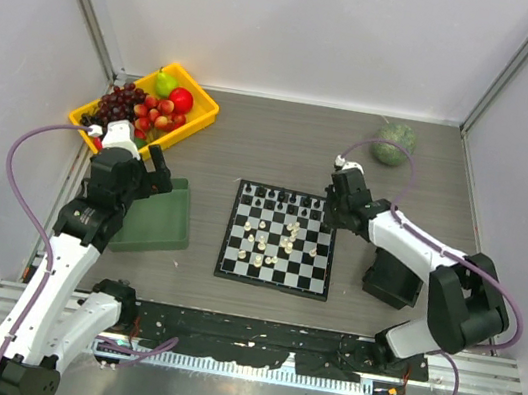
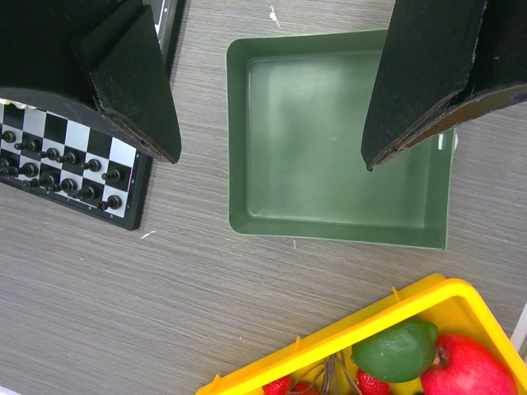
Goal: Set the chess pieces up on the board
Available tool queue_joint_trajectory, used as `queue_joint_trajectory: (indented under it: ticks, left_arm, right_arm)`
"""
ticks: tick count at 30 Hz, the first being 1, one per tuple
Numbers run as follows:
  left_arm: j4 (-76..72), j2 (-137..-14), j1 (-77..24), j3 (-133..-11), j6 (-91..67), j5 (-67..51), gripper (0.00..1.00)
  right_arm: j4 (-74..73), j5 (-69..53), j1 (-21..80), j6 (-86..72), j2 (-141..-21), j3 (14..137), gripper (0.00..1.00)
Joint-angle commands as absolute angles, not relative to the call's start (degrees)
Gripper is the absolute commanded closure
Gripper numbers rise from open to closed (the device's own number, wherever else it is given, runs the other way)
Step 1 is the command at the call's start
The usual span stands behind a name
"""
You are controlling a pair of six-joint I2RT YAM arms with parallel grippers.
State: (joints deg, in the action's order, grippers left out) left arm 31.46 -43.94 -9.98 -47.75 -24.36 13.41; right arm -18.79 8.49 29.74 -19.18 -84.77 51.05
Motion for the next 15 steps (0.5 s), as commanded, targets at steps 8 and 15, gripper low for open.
queue_joint_trajectory:
  ticks: [8,15]
  left_arm:
    - [29.4,-43.0,-9.2,-47.9,-23.5,13.4,0.01]
    - [29.2,-42.9,-9.1,-47.7,-23.5,13.4,0.01]
  right_arm:
    - [-13.9,8.2,26.6,-19.0,-89.8,55.3,0.85]
    - [-12.8,8.6,26.2,-19.5,-91.9,55.6,0.85]
